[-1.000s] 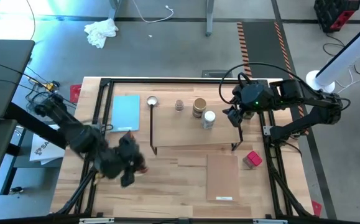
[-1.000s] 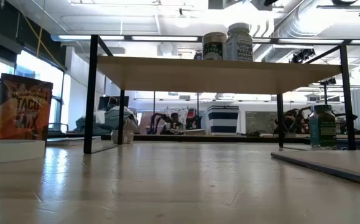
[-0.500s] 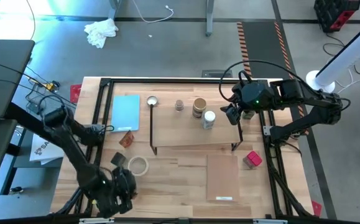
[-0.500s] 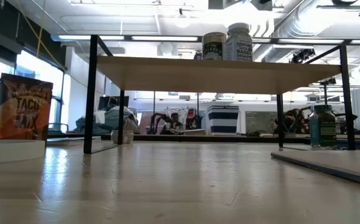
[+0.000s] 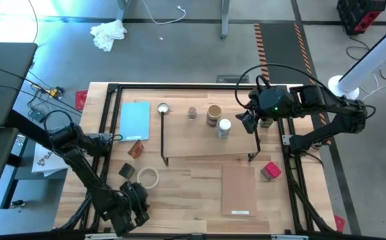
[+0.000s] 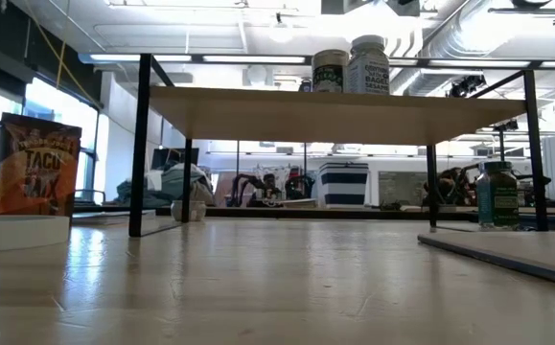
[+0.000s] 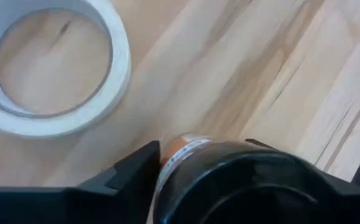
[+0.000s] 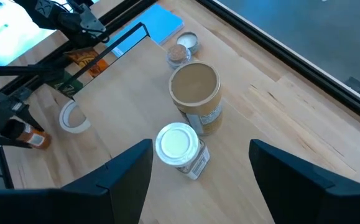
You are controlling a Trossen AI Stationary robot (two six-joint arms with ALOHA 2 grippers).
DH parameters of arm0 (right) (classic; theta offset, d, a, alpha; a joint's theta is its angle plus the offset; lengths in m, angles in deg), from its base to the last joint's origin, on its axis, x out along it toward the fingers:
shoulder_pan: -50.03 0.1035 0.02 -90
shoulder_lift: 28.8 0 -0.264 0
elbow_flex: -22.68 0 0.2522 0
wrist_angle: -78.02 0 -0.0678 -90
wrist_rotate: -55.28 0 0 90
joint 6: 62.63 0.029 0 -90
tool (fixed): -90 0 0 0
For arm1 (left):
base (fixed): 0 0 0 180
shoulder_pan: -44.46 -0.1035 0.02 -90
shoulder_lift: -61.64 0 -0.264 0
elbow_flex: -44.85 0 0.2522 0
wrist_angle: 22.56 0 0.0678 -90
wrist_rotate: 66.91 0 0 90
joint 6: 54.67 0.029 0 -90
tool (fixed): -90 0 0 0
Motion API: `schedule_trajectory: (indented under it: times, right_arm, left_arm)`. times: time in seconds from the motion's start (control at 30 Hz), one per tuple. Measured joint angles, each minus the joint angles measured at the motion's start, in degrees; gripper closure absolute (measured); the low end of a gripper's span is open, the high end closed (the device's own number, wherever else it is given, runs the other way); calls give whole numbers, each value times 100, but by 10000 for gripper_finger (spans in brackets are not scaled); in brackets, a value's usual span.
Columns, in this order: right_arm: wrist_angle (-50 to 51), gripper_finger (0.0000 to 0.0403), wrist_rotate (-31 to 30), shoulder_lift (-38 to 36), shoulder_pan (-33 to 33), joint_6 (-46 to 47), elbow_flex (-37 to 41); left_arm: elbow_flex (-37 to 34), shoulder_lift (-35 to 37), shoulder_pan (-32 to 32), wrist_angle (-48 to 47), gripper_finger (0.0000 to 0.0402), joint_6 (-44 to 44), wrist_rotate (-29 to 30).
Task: Shelf spices
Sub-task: Remove the white seasoning bottle from the shelf
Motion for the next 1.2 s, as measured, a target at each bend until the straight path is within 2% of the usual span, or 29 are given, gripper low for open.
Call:
schedule_trajectory:
  times: [0.17, 0.3, 0.57, 0.73, 0.9, 1.2]
  right_arm:
    - [1, 139, 5, 0, 0, -2, 0]
    - [-1, 139, -3, 0, 0, -9, 0]
    - [3, 139, -1, 0, 0, -186, 0]
    - [107, 139, 323, 164, 7, -31, -4]
    - [134, 139, 542, 589, 125, -674, 2]
    - [-116, 139, 322, 1307, 107, -491, 0]
  left_arm:
    - [20, 173, -111, -67, 118, 10, -68]
    - [18, 346, -129, -58, 99, 150, -224]
    - [17, 1434, -72, -365, 95, 305, 263]
    - [19, 2179, -103, -859, 95, 308, 458]
    - [20, 2783, -319, -1510, 94, 299, 834]
    - [20, 3273, -909, -1861, 94, 520, 1386]
